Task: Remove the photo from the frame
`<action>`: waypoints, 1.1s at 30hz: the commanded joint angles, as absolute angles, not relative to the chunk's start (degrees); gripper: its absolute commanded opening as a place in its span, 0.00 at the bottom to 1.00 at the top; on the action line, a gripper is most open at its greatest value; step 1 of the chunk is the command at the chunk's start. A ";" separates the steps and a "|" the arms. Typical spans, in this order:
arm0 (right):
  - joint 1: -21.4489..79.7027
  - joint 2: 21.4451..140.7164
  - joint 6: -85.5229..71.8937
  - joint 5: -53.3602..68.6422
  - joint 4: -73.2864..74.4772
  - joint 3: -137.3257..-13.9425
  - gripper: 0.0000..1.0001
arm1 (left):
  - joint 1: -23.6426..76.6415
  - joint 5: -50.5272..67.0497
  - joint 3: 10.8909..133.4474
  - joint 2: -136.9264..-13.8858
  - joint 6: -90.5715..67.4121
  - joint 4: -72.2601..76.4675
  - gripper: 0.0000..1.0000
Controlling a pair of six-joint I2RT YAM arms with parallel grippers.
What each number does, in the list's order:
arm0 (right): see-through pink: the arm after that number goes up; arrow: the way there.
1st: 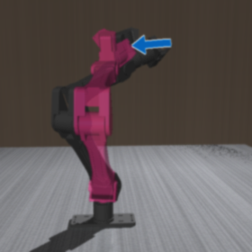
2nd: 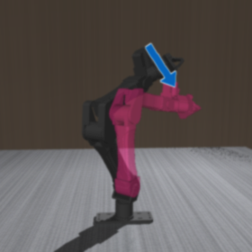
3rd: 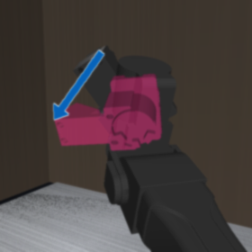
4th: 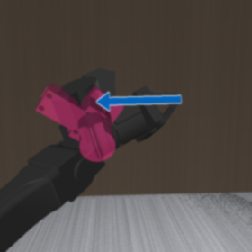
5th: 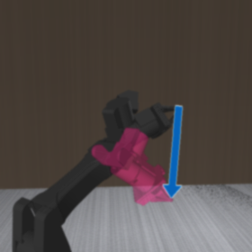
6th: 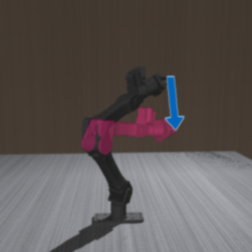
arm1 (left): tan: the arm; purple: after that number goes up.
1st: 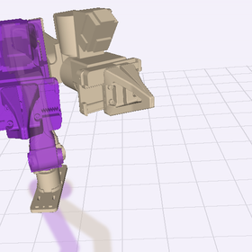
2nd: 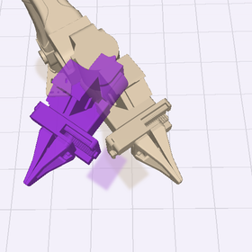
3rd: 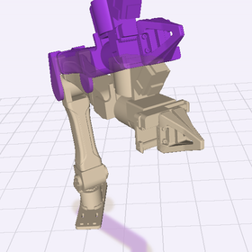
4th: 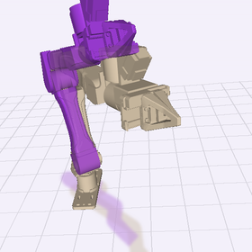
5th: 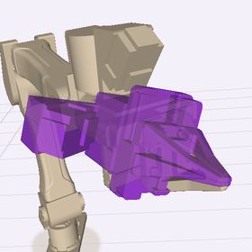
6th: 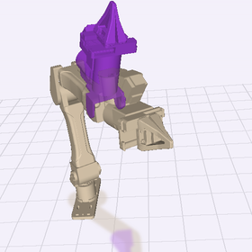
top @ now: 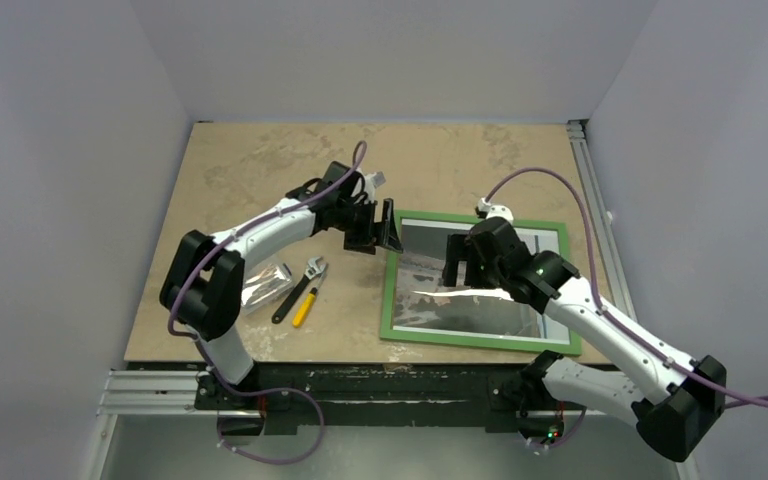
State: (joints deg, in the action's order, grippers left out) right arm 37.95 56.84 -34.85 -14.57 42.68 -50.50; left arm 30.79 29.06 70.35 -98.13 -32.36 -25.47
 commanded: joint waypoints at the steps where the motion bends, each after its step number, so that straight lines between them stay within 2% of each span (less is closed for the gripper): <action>1: 40.91 58.98 -36.58 -10.92 36.76 -49.57 0.90 | 33.23 25.66 73.83 -100.24 -29.37 -27.61 0.75; 13: 44.54 60.14 -38.97 -12.49 33.41 -44.44 0.73 | 38.13 16.23 72.36 -104.16 -31.80 -27.65 0.52; 19: 45.00 59.43 -39.88 -12.49 32.14 -42.34 0.69 | 38.84 16.04 71.63 -106.52 -32.92 -27.04 0.50; 25: 45.43 59.59 -40.25 -12.44 31.36 -40.98 0.66 | 38.91 16.78 71.37 -108.33 -33.39 -26.50 0.53; 33: 47.71 60.80 -38.70 -12.29 28.25 -39.71 0.66 | 38.98 15.68 71.47 -110.65 -33.51 -27.67 0.27</action>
